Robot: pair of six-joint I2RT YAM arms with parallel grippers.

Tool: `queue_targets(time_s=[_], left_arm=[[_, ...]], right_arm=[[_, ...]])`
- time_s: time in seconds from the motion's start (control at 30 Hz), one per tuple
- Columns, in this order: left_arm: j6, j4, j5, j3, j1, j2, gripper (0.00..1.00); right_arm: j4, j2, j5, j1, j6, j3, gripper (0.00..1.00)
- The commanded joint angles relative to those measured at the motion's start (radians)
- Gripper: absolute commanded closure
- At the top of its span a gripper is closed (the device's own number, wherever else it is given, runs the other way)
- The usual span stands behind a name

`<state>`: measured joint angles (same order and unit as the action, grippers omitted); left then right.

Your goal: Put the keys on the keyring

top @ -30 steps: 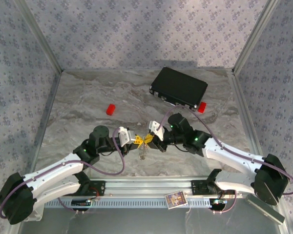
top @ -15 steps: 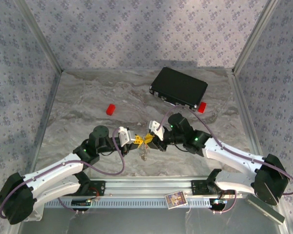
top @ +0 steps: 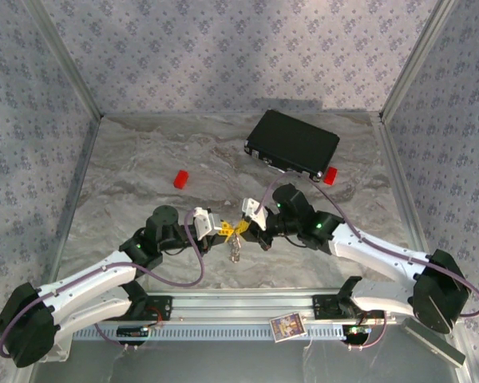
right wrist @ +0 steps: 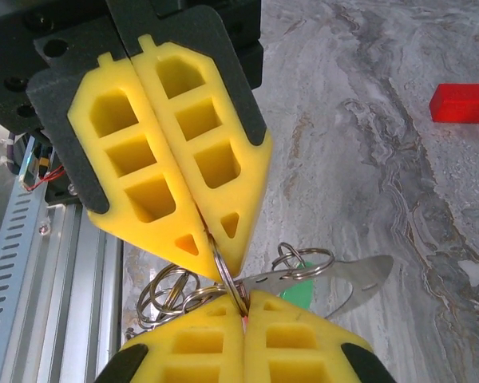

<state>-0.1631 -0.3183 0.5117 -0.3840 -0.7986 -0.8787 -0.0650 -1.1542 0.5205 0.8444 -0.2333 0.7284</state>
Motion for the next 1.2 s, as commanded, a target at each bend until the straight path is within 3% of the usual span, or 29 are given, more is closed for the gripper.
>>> queue_targets(time_s=[0.0, 0.07, 0.2, 0.53, 0.67, 0.77, 0.83, 0.93, 1.17], left_arm=[[-0.01, -0.013, 0.023, -0.017, -0.005, 0.006, 0.91], [-0.035, 0.039, 0.018, -0.039, -0.005, 0.003, 0.84], [-0.086, 0.144, 0.016, -0.085, -0.005, -0.005, 0.82], [-0.142, 0.236, 0.05, -0.142, -0.005, -0.026, 0.91], [-0.151, 0.264, 0.066, -0.158, -0.004, -0.048, 1.0], [-0.148, 0.247, 0.057, -0.145, -0.004, -0.033, 1.0], [-0.132, 0.209, 0.05, -0.125, -0.004, -0.019, 1.0], [-0.096, 0.121, 0.036, -0.084, -0.005, -0.002, 1.0], [-0.004, -0.055, 0.011, -0.013, -0.005, 0.007, 1.0]], right_arm=[[-0.034, -0.003, 0.017, 0.002, -0.035, 0.05, 1.0], [-0.08, -0.005, 0.002, 0.002, -0.061, 0.066, 1.0], [-0.202, -0.02, -0.018, 0.004, -0.123, 0.12, 1.0], [-0.48, -0.115, -0.045, 0.043, -0.282, 0.32, 1.0], [-0.459, -0.114, -0.034, 0.05, -0.284, 0.333, 1.0], [-0.407, -0.086, -0.046, 0.04, -0.253, 0.297, 0.98], [-0.341, -0.058, -0.041, 0.022, -0.206, 0.249, 0.82], [-0.216, -0.003, -0.02, -0.005, -0.116, 0.155, 0.7], [-0.074, 0.032, -0.055, 0.013, 0.007, 0.027, 0.62]])
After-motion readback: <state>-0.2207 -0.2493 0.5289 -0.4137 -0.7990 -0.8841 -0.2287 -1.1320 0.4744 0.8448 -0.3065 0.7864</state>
